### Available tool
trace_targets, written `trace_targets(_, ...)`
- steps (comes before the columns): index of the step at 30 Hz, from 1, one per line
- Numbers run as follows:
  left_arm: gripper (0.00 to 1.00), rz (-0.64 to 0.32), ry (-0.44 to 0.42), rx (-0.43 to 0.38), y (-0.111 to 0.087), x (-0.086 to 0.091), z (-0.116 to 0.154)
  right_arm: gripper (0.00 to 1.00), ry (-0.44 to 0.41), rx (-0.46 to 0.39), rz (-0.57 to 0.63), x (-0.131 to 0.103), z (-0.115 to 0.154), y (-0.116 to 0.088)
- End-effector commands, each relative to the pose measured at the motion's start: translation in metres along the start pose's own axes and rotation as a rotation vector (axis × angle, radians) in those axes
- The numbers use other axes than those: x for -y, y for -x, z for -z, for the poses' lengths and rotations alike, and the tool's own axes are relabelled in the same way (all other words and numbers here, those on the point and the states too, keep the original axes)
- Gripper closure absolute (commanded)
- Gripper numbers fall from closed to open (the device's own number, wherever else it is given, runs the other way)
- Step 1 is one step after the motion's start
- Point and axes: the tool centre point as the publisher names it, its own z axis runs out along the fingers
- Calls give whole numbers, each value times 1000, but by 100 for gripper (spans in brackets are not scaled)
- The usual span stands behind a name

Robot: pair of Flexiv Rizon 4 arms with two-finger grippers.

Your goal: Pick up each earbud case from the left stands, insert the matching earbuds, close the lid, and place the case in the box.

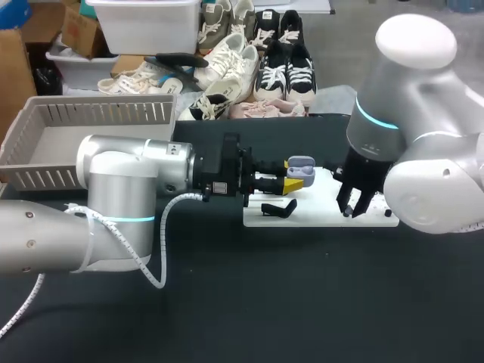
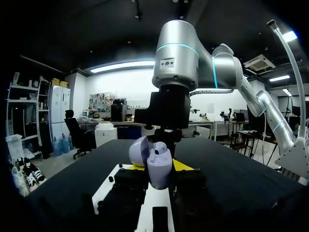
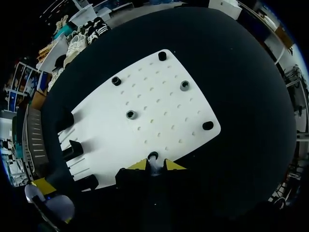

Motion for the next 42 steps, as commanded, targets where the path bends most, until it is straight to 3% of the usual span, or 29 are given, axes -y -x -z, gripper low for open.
trace_targets(1, 100, 0, 1, -1, 0, 0, 0, 100, 4, 5, 0, 2, 4, -1)
trace_targets(13, 100, 0, 1, -1, 0, 0, 0, 100, 33, 25, 1, 11, 28, -4)
trace_targets(17, 100, 0, 1, -1, 0, 0, 0, 100, 60, 31, 3, 17, 48, -5)
trace_targets(23, 100, 0, 1, -1, 0, 0, 0, 100, 51, -44, 56, 25, 83, -2)
trace_targets(27, 100, 0, 1, -1, 0, 0, 0, 100, 86, -83, 122, 24, 115, -5)
trace_targets(34, 100, 0, 1, -1, 0, 0, 0, 100, 110, -120, 392, 7, 165, -23)
trace_targets(42, 100, 0, 1, -1, 0, 0, 0, 100, 60, -86, 544, -25, 183, -37)
